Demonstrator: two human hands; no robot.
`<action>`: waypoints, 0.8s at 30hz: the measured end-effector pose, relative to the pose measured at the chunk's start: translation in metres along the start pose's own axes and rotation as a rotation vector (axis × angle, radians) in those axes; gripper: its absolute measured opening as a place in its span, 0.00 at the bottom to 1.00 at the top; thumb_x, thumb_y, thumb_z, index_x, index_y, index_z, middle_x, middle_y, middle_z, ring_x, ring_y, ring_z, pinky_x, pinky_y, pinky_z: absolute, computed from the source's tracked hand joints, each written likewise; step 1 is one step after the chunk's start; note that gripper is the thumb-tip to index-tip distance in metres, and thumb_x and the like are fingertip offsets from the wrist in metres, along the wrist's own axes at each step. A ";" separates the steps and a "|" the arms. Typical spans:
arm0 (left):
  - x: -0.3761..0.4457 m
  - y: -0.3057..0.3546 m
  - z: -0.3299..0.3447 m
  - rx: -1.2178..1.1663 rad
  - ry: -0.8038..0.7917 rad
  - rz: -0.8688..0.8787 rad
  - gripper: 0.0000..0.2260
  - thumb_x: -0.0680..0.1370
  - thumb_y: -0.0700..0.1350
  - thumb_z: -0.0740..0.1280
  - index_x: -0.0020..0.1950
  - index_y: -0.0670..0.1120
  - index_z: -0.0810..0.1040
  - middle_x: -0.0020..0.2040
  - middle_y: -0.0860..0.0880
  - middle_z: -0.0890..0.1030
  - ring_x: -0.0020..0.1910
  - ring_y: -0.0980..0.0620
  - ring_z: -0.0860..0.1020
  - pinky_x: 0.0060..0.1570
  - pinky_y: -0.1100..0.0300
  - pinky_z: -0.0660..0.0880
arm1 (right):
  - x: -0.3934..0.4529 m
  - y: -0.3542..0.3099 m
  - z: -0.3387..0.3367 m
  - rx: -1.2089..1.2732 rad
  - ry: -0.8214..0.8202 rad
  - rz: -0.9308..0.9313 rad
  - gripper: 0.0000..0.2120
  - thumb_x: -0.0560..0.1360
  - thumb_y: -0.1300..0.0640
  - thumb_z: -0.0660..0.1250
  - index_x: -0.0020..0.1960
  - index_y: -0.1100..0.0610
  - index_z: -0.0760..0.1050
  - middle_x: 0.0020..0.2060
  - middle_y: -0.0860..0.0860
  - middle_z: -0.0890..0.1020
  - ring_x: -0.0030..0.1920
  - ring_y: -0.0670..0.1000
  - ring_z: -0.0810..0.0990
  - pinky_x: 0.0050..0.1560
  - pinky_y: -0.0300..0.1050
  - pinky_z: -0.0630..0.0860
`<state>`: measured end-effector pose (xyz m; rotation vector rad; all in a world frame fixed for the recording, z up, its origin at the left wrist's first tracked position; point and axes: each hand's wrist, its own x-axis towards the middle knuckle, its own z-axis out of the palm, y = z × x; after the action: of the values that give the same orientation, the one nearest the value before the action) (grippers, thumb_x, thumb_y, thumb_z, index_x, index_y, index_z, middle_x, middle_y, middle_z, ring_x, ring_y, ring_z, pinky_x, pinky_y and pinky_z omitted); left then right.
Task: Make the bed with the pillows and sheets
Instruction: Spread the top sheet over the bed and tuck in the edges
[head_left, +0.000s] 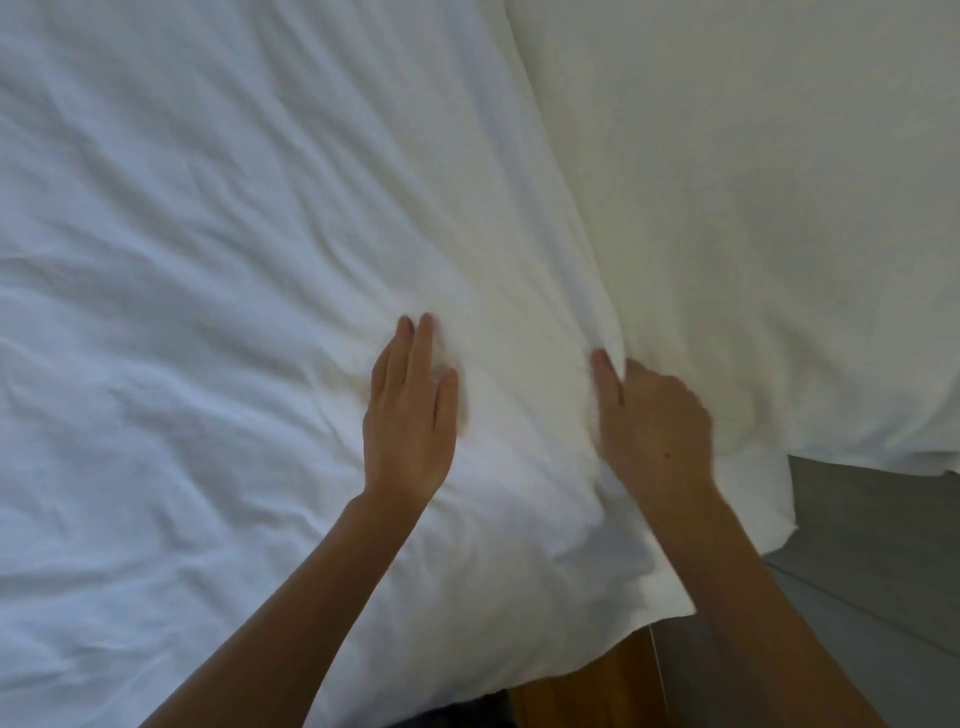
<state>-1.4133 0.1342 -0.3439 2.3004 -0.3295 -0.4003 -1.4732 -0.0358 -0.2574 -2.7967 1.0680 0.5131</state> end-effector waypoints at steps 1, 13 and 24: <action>0.000 0.005 0.000 -0.005 0.029 0.039 0.23 0.84 0.52 0.52 0.79 0.50 0.56 0.79 0.47 0.58 0.77 0.49 0.55 0.68 0.58 0.59 | -0.006 0.007 -0.012 -0.028 0.018 0.001 0.28 0.81 0.42 0.45 0.53 0.61 0.76 0.44 0.62 0.81 0.47 0.63 0.80 0.44 0.50 0.72; -0.024 -0.008 0.070 0.510 -0.382 0.448 0.28 0.80 0.57 0.50 0.77 0.44 0.61 0.76 0.35 0.60 0.75 0.36 0.61 0.71 0.36 0.59 | -0.023 0.058 0.033 0.177 0.153 0.038 0.14 0.79 0.45 0.60 0.45 0.56 0.72 0.31 0.46 0.72 0.31 0.47 0.70 0.31 0.40 0.61; -0.077 -0.034 0.048 0.358 -0.611 0.668 0.23 0.80 0.56 0.55 0.70 0.48 0.73 0.72 0.40 0.69 0.73 0.41 0.66 0.72 0.42 0.57 | -0.083 0.071 0.081 0.332 -0.497 0.175 0.32 0.73 0.44 0.70 0.70 0.55 0.63 0.48 0.55 0.78 0.48 0.55 0.77 0.51 0.47 0.73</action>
<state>-1.4987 0.1538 -0.3863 2.1730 -1.5207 -0.7245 -1.6002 -0.0202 -0.3027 -2.1418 1.1530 0.8955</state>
